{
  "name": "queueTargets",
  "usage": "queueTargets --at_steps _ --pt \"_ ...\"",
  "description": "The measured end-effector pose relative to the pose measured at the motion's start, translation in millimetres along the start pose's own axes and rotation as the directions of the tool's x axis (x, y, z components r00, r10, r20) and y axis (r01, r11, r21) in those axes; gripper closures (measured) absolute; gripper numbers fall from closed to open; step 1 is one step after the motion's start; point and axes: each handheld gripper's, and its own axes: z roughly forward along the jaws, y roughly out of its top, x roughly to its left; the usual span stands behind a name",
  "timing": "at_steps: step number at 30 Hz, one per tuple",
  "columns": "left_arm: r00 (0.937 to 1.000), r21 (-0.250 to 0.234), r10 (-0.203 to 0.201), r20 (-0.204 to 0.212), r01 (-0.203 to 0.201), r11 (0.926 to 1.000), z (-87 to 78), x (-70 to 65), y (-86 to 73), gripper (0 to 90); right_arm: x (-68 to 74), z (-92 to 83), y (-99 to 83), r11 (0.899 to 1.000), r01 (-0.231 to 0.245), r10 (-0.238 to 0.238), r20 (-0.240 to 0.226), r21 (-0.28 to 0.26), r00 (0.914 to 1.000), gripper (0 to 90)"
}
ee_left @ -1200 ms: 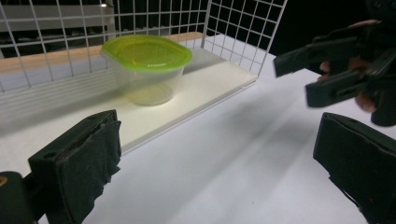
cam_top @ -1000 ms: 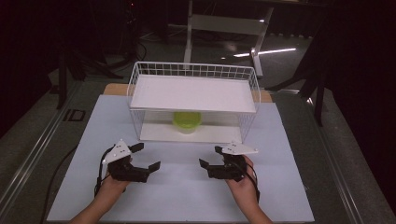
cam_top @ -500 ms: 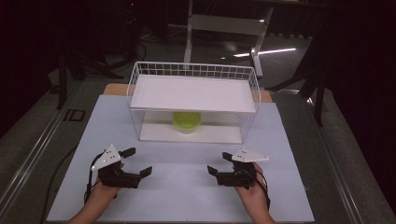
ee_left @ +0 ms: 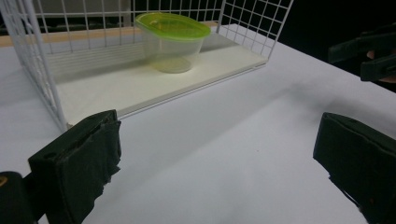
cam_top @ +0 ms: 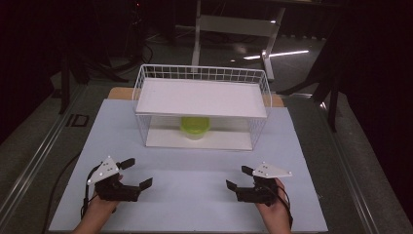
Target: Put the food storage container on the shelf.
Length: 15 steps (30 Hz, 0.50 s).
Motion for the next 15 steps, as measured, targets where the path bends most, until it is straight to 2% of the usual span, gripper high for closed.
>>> queueTargets --at_steps 3,6,8,13,15 --pt "1.0000 -0.002 0.002 0.003 -0.002 1.0000 -1.4 1.0 -2.8 1.8 -2.7 -4.4 -2.5 1.000 0.027 -0.027 0.022 0.009 0.9994 19.9" --pt "0.9999 -0.006 0.012 0.001 -0.012 0.9999 -3.1 3.7 -5.0 1.8 -6.3 -8.9 -3.1 0.999 0.035 -0.035 0.040 0.007 0.9986 20.0" --pt "0.9997 -0.006 0.022 -0.011 -0.022 0.9997 -4.5 4.6 -5.4 1.8 -8.7 -10.3 -3.3 1.000 0.031 -0.031 0.045 0.000 0.9985 19.9" --pt "0.9995 -0.011 0.020 -0.025 -0.020 0.9997 -8.0 5.3 -5.1 1.8 -15.6 -10.1 -5.5 1.000 0.009 -0.009 0.046 -0.007 0.9989 20.0" --pt "0.9993 -0.029 0.020 -0.031 -0.020 0.9994 -9.6 5.2 -2.6 1.8 -18.8 -9.0 -6.3 1.000 0.002 -0.002 0.044 -0.010 0.9990 20.0"
